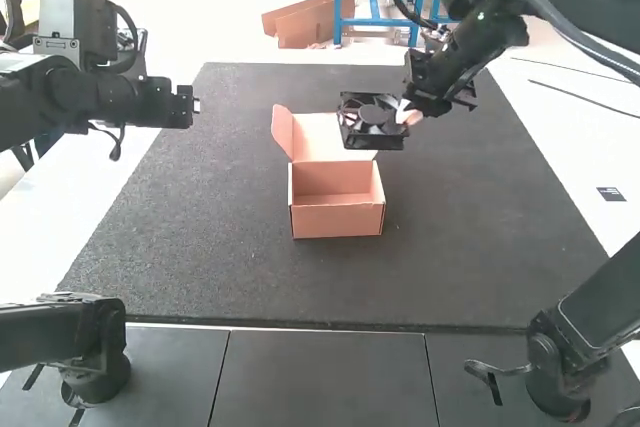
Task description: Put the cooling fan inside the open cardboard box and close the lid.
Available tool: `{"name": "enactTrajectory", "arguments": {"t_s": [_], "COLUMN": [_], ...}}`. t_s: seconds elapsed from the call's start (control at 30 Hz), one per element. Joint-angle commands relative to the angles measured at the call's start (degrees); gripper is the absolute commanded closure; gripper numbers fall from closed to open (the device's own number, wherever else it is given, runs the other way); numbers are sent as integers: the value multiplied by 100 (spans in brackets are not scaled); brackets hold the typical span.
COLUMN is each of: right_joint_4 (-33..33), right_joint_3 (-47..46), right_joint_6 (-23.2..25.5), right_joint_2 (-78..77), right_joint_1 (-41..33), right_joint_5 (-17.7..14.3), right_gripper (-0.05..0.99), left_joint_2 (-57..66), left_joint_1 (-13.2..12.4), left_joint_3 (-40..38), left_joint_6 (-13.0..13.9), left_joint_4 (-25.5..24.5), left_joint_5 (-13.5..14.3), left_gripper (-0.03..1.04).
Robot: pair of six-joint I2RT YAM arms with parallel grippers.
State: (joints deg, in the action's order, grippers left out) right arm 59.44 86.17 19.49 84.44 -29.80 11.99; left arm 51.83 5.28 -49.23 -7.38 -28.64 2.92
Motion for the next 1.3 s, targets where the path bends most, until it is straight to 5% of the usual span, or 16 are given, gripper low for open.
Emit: {"name": "enactTrajectory", "arguments": {"t_s": [0.0,0.37,1.27], "right_joint_4": [-126,-591,-1259], "right_joint_3": [269,515,251], "right_joint_6": [293,548,275], "right_joint_2": [204,1065,2683], "right_joint_1": [-281,-535,-316], "right_joint_5": [-109,-162,-663], "right_gripper": [94,94,94], "left_joint_2": [-51,-51,-51], "left_joint_1": [43,35,35], "left_joint_3": [-7,-43,-78], "left_joint_6": [-53,-194,-255], "left_joint_4": [52,25,-1], "left_joint_5": [-107,-116,-116], "left_gripper": [4,4,4]}}
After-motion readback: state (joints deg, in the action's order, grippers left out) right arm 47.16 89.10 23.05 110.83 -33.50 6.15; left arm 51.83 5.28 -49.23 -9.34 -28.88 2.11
